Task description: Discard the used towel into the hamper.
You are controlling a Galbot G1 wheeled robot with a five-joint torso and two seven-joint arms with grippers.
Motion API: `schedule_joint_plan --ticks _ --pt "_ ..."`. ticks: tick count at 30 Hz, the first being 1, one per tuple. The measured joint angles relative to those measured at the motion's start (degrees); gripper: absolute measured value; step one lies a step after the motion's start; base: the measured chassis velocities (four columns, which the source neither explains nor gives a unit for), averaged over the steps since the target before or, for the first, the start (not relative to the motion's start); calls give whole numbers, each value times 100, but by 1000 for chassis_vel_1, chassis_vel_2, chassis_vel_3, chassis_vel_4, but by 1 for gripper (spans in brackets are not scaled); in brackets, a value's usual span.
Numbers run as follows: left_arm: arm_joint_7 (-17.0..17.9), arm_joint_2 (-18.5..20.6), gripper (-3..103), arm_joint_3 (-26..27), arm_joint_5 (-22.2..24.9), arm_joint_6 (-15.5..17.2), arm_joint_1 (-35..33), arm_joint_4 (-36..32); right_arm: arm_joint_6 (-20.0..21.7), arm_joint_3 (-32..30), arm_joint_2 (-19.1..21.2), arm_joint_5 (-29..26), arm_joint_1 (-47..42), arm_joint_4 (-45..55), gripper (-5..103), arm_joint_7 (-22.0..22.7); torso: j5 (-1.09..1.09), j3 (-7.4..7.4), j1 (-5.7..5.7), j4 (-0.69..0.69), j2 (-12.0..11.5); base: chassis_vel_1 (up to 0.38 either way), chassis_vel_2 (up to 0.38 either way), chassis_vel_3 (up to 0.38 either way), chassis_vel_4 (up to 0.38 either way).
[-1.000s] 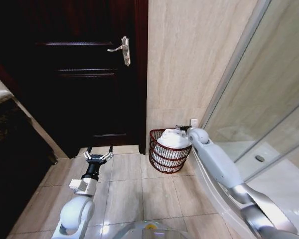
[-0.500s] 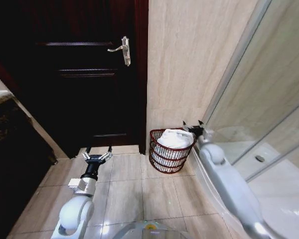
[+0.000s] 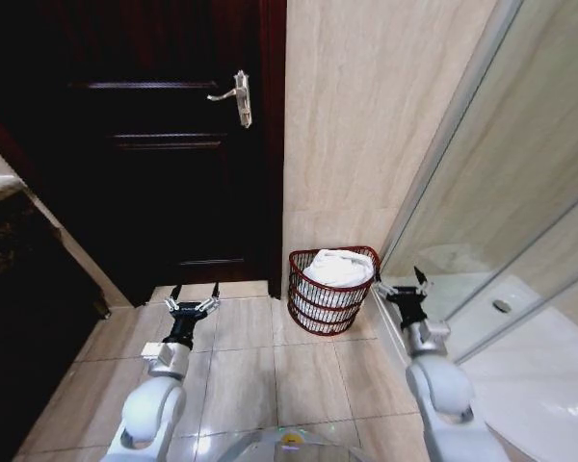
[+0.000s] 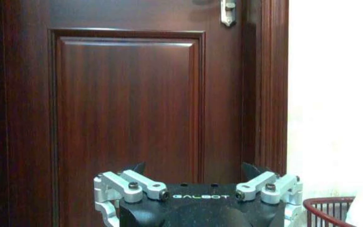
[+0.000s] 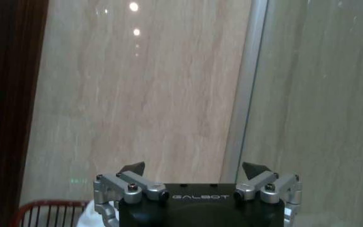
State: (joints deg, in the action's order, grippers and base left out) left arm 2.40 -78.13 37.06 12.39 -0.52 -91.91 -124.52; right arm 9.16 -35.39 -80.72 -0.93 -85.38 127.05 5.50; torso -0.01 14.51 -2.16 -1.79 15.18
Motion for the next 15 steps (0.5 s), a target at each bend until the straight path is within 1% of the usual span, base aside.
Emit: schedule_joint_plan --ticks 1,3,15 --pt "9 0 100 -6 -4 48 -4 -37 3 30 -54 62 -12 61 100 21 -2 0 0 0 0 0 0 0 0" --pt "19 -3 100 -22 -8 114 -30 -125 11 76 -133 139 -2 121 100 61 1 0 0 -1 0 0 0 0 0" --pt "53 52 100 -87 20 143 -115 -335 -10 95 -170 150 -83 146 100 193 1 1 -1 -1 0 0 0 0 0"
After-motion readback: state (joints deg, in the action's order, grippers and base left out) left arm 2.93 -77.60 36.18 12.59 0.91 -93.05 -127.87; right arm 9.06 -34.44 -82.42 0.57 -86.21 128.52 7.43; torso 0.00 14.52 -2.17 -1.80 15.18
